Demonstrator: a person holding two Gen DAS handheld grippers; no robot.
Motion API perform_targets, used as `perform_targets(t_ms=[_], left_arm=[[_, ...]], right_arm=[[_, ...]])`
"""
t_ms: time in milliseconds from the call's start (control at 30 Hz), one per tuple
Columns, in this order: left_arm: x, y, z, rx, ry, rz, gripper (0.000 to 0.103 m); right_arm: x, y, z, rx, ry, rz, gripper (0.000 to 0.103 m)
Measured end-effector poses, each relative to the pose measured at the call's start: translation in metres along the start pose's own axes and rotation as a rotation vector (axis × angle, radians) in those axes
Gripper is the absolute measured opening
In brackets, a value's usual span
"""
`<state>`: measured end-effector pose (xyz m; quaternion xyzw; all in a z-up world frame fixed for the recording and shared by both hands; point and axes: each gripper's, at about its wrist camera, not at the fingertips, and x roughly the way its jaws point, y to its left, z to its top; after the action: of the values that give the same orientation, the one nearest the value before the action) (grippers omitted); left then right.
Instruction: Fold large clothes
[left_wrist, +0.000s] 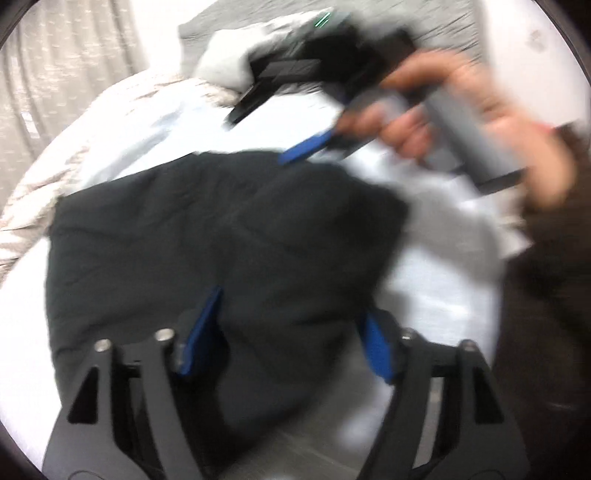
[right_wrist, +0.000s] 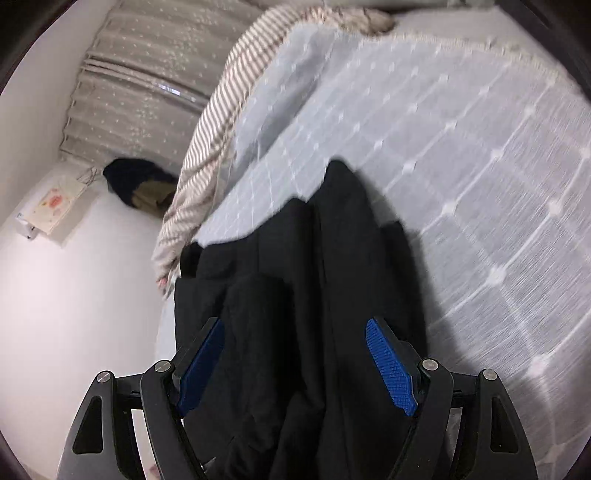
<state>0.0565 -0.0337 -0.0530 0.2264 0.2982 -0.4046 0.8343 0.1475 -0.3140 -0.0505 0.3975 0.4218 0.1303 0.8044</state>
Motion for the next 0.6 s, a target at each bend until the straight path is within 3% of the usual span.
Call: perform_targets(t_ms=[133,200,267,333,433,600], left_arm=[[-0.047,0.011,0.013,-0.041,-0.069,-0.164,0.079],[-0.062,0.021,0.022,-0.098,-0.069,-0.194,0.092],[-0.072,0.040,0.030,-0.160,-0.061,-0.150,0.101],[-0.081,0.066,0.036,-0.250,-0.048,-0.086,0.101],[-0.064,0.120,0.033,-0.425,-0.007,-0.050,0.102],[-0.028,0.187,-0.013,-0.709,0.000,-0.011,0.102]], right_arm=[[0.013,0.012,-0.017,-0.008,0.060,0.018,0.080],[0.018,0.018,-0.021,-0.024,0.082,0.018,0.080],[0.024,0.021,-0.025,-0.039,0.097,-0.010,0.080],[0.031,0.016,-0.022,-0.036,0.105,-0.024,0.080],[0.033,0.015,-0.022,-0.033,0.109,-0.023,0.080],[0.035,0.028,-0.020,-0.087,0.081,-0.032,0.080]])
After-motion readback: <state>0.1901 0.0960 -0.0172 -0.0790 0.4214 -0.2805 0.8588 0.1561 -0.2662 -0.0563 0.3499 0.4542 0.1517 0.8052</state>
